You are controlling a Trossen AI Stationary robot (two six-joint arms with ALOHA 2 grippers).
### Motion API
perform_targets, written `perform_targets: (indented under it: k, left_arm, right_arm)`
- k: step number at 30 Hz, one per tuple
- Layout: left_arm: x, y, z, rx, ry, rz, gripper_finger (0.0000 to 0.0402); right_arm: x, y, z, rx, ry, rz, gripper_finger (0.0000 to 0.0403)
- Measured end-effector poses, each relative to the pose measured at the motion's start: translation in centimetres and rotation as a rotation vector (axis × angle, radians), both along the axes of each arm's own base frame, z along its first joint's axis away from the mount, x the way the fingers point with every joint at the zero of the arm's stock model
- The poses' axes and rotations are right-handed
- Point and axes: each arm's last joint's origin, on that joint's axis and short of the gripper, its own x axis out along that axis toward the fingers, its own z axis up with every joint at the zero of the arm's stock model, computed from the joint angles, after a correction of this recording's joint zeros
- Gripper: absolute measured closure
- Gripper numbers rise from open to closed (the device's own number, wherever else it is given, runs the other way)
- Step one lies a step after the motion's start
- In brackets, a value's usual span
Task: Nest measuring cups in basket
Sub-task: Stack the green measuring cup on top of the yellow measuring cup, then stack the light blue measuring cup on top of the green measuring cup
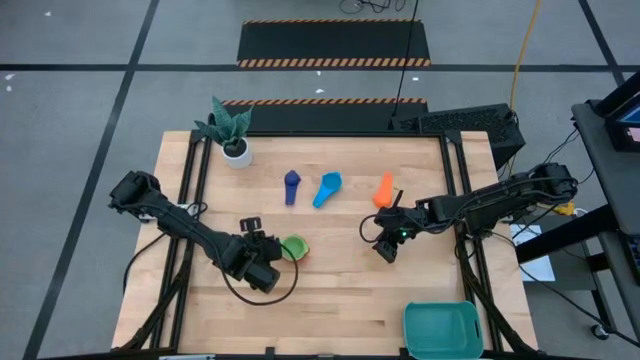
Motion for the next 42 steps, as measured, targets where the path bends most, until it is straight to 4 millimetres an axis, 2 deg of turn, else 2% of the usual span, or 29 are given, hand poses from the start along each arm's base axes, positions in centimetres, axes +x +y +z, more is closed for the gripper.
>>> perform_targets:
  k: [4,9,16,26,42]
  left_arm:
    - [0.0,0.0,0.0,-0.005,-0.006,0.018,0.0179]
    - [0.0,0.0,0.0,-0.023,0.000,0.028,0.0157]
    - [0.0,-0.1,0.1,-0.042,0.005,0.038,0.0156]
    - [0.6,-1.0,2.0,-0.084,-0.068,0.047,0.0156]
    - [0.3,-1.1,1.6,-0.012,-0.091,0.030,0.0156]
  right_arm:
    - [0.0,0.0,0.0,0.000,0.000,0.000,0.0241]
    - [0.0,0.0,0.0,0.000,0.000,0.000,0.0241]
    - [0.0,0.0,0.0,0.000,0.000,0.000,0.0241]
    - [0.0,0.0,0.0,-0.002,0.000,0.003,0.0241]
    - [0.0,0.0,0.0,-0.002,-0.001,0.003,0.0241]
